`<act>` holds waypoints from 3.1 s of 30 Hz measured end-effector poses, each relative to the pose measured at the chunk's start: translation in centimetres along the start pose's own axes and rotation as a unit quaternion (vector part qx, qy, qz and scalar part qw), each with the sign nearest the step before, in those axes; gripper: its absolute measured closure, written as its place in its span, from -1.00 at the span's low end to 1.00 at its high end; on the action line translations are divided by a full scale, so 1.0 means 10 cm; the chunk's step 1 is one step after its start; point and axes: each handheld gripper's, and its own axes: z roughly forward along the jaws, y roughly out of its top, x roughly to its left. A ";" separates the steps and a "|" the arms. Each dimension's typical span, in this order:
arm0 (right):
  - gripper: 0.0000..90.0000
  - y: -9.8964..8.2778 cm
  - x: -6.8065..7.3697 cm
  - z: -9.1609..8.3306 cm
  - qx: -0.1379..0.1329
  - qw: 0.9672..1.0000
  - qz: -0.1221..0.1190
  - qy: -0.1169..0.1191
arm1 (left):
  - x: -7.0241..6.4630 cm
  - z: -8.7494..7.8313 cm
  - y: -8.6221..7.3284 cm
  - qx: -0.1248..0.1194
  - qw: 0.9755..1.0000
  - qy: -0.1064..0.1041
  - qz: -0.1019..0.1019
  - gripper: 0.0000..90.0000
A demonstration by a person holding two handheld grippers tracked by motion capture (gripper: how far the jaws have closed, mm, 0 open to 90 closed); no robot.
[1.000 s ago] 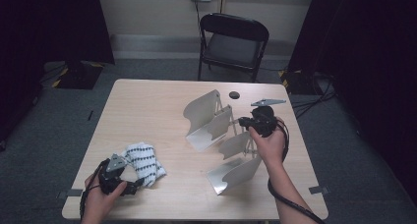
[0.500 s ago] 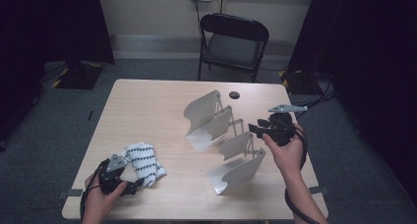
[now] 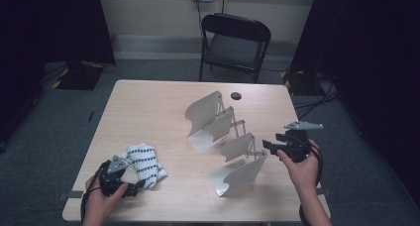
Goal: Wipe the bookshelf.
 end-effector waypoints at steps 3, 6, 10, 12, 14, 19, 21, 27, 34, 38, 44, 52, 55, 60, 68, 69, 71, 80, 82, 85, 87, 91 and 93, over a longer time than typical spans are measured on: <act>-0.24 -0.19 -0.03 0.05 0.012 1.000 0.000 -0.001 | 0.00 0.00 0.00 0.000 1.000 0.000 -0.001 -0.99; -0.27 -0.29 -0.03 0.07 0.016 1.000 -0.001 0.000 | 0.00 0.00 0.00 0.000 1.000 0.000 -0.001 -0.99; -0.28 -0.45 -0.02 0.12 0.025 1.000 -0.010 0.000 | 0.00 0.00 0.00 -0.001 1.000 0.001 -0.001 -0.99; -0.30 -0.48 -0.02 0.13 0.025 1.000 -0.013 0.001 | 0.00 0.00 0.00 0.000 1.000 0.000 -0.002 -0.99; -0.35 -0.54 0.00 0.14 0.022 1.000 -0.011 0.001 | 0.00 0.00 0.00 0.000 1.000 0.000 0.000 -0.99; -0.44 -0.68 0.02 0.18 0.025 1.000 -0.010 0.006 | 0.00 0.00 0.00 -0.001 1.000 0.001 -0.001 -0.99; -0.45 -0.70 0.02 0.19 0.025 1.000 -0.010 0.008 | 0.00 0.00 0.00 -0.001 1.000 0.001 0.000 -0.99; -0.56 -0.91 0.07 0.24 0.033 0.999 -0.017 0.013 | 0.00 0.00 0.00 -0.001 1.000 0.001 -0.002 -0.99; -0.66 -1.00 0.10 0.25 0.037 0.998 -0.035 0.022 | 0.00 0.00 0.00 -0.001 1.000 0.001 0.000 -0.99; -0.67 -1.05 0.12 0.28 0.043 0.998 -0.040 0.023 | 0.00 0.00 0.00 -0.001 1.000 0.002 -0.002 -0.99; -0.70 -1.13 0.13 0.34 0.054 0.997 -0.062 0.015 | -0.02 0.00 0.00 -0.001 1.000 0.005 -0.008 -0.99; -0.72 -1.18 0.13 0.34 0.036 0.997 -0.067 0.014 | -0.07 -0.03 0.01 -0.002 1.000 -0.001 -0.022 -0.85; -0.73 -1.19 0.13 0.35 0.029 0.997 -0.066 0.014 | -0.10 -0.06 0.03 -0.006 0.999 -0.011 -0.036 -0.62; -0.73 -1.19 0.13 0.35 0.028 0.997 -0.066 0.014 | -0.13 -0.11 0.05 0.003 0.999 -0.009 -0.044 -0.43; -0.73 -1.19 0.13 0.35 0.028 0.997 -0.065 0.014 | -0.08 -0.21 0.21 -0.017 0.997 -0.011 -0.068 -0.35; -0.73 -1.19 0.13 0.35 0.028 0.997 -0.065 0.014 | -0.07 -0.20 0.23 -0.020 0.997 -0.011 -0.073 -0.34; -0.73 -1.19 0.13 0.35 0.028 0.997 -0.065 0.014 | -0.05 -0.17 0.26 -0.018 0.997 -0.010 -0.077 -0.33; -0.73 -1.19 0.13 0.35 0.028 0.997 -0.065 0.014 | -0.03 -0.03 0.39 -0.009 0.997 0.005 -0.080 -0.32; -0.73 -1.19 0.13 0.35 0.028 0.997 -0.065 0.014 | -0.02 0.00 0.40 -0.005 0.997 0.012 -0.081 -0.32; -0.73 -1.19 0.13 0.35 0.028 0.997 -0.065 0.014 | 0.00 0.03 0.42 0.001 0.996 0.021 -0.087 -0.32; -0.73 -1.19 0.13 0.35 0.028 0.997 -0.065 0.014 | 0.02 0.05 0.44 0.004 0.996 0.028 -0.089 -0.32; -0.73 -1.19 0.13 0.35 0.028 0.997 -0.065 0.014 | 0.01 0.11 0.48 0.005 0.997 0.028 -0.074 -0.33; -0.73 -1.19 0.13 0.35 0.028 0.997 -0.065 0.014 | -0.02 0.14 0.50 0.007 0.997 0.028 -0.070 -0.33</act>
